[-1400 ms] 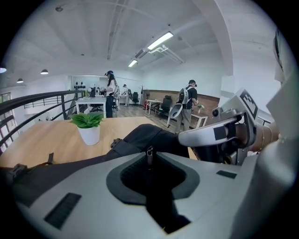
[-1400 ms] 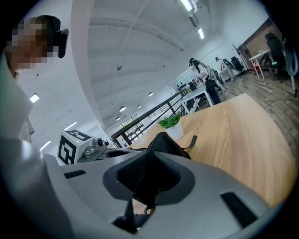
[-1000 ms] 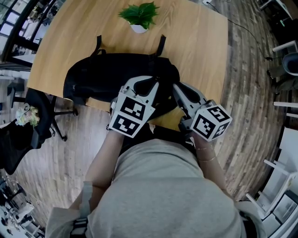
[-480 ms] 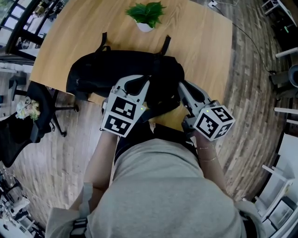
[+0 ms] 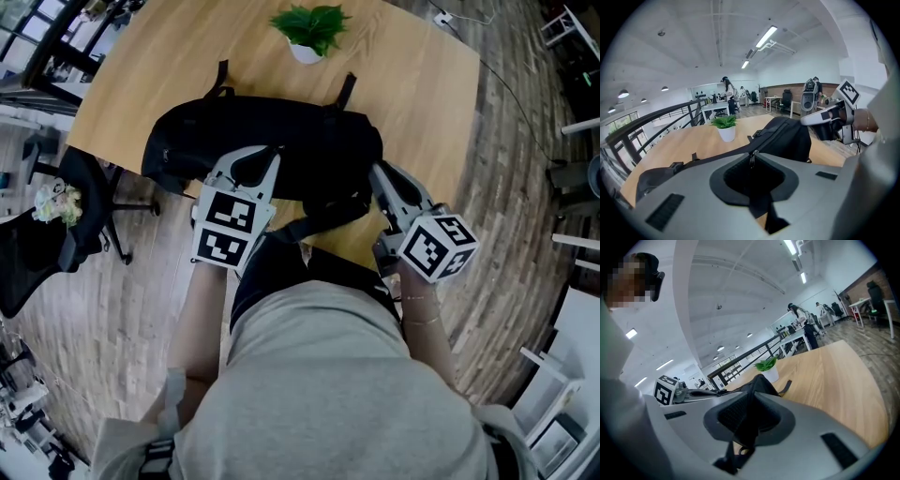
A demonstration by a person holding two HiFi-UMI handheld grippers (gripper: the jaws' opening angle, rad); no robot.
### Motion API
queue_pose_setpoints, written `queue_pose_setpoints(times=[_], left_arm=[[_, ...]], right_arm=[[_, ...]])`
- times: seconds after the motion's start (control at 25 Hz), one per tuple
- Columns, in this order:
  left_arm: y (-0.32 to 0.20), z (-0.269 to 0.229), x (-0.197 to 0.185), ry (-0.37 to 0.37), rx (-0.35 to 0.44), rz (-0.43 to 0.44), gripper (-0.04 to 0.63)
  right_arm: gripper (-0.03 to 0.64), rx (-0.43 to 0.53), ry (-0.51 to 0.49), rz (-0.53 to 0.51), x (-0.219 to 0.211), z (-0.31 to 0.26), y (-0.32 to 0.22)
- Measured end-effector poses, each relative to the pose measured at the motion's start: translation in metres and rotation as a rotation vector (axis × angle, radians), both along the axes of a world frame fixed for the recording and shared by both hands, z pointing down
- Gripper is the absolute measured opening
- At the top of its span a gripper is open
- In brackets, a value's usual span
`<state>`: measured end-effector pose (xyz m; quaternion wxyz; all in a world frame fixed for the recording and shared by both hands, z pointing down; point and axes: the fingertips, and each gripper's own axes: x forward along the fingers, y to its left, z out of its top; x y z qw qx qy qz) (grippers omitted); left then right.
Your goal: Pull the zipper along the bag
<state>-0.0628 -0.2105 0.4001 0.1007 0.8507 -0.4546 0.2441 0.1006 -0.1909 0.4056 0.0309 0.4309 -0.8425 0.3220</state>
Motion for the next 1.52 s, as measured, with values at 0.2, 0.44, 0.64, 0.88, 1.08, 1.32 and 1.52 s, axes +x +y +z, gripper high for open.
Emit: queue_pose_setpoints(times=[0.2, 0.44, 0.64, 0.88, 1.08, 1.32, 1.52], left_arm=[[0.001, 0.002, -0.008, 0.015, -0.001, -0.041, 0.038], [0.008, 0.008, 0.001, -0.048, -0.002, -0.022, 0.031], [0.014, 0.022, 0.000, -0.091, -0.015, -0.035, 0.033], [0.022, 0.025, -0.001, 0.006, -0.067, -0.096, 0.035], [0.021, 0.024, -0.008, 0.179, -0.146, -0.140, 0.117], [0.015, 0.028, -0.015, 0.172, -0.187, -0.128, 0.127], [0.014, 0.042, -0.016, 0.168, -0.274, -0.131, 0.126]], right_arm=[[0.057, 0.000, 0.004, -0.018, -0.001, 0.000, 0.002], [0.058, -0.004, -0.030, -0.028, 0.000, 0.000, 0.002], [0.071, 0.017, -0.018, -0.068, -0.007, 0.000, 0.004], [0.071, 0.021, -0.047, -0.082, -0.009, -0.001, 0.004], [0.071, 0.018, -0.044, -0.086, -0.010, -0.001, 0.005], [0.071, 0.027, -0.046, -0.081, -0.012, -0.001, 0.004], [0.071, 0.023, -0.038, -0.083, -0.014, -0.001, 0.006]])
